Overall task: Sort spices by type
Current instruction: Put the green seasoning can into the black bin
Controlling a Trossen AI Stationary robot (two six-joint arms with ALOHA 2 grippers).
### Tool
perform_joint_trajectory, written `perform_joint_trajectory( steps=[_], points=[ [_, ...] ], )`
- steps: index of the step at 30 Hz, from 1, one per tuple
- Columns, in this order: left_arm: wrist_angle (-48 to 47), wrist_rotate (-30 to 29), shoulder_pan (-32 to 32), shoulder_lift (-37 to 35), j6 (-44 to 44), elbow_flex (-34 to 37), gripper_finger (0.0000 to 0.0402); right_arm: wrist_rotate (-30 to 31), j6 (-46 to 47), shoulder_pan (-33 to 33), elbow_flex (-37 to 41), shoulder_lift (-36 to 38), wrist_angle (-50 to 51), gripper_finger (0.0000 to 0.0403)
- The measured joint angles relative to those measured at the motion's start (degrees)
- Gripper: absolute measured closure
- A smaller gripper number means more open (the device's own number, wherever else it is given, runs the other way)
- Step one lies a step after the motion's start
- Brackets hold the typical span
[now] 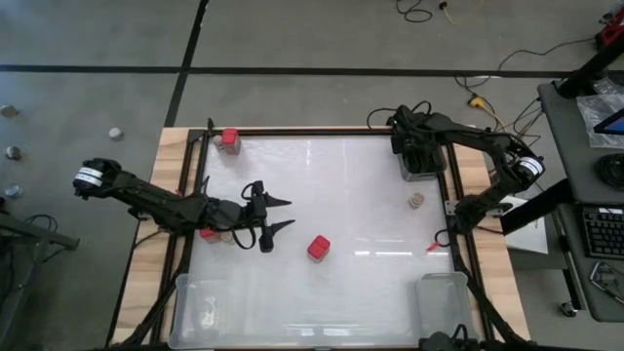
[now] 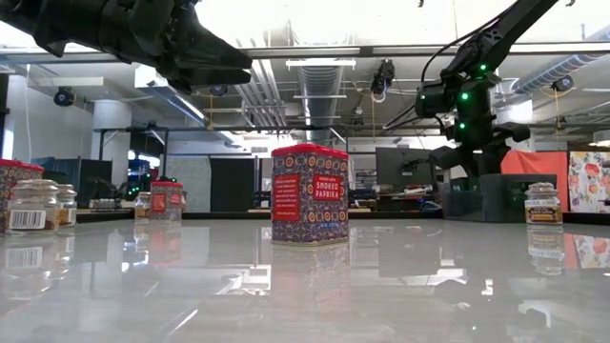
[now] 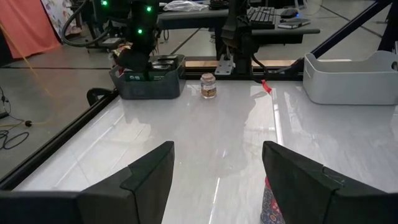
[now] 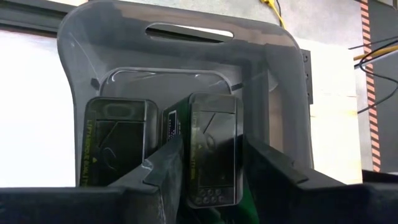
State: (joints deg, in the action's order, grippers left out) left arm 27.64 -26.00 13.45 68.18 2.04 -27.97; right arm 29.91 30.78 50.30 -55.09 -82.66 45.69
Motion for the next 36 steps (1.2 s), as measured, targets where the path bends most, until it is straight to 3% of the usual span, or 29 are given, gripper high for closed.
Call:
perform_joint_trajectory(
  steps=[16, 22, 27, 36],
  points=[
    [0.28, 0.00, 0.11, 0.00, 0.01, 0.01, 0.0173, 0.21, -0.81, -0.15, 0.09, 2.68, -0.81, 0.0202],
    [0.23, 0.00, 0.11, 0.00, 0.00, 0.01, 0.0173, 2.37, -0.81, -4.04, 0.38, 6.54, 0.51, 0.0194],
    [0.17, 0.02, 0.11, 0.00, -0.94, 0.01, 0.0173, 7.45, -0.87, -15.17, 3.27, 13.31, 0.64, 0.0192],
    [-0.96, -0.72, 0.00, 0.90, -0.20, -0.45, 0.0173, 15.58, 4.78, -47.81, 13.88, 23.52, -12.67, 0.0191]
  ],
)
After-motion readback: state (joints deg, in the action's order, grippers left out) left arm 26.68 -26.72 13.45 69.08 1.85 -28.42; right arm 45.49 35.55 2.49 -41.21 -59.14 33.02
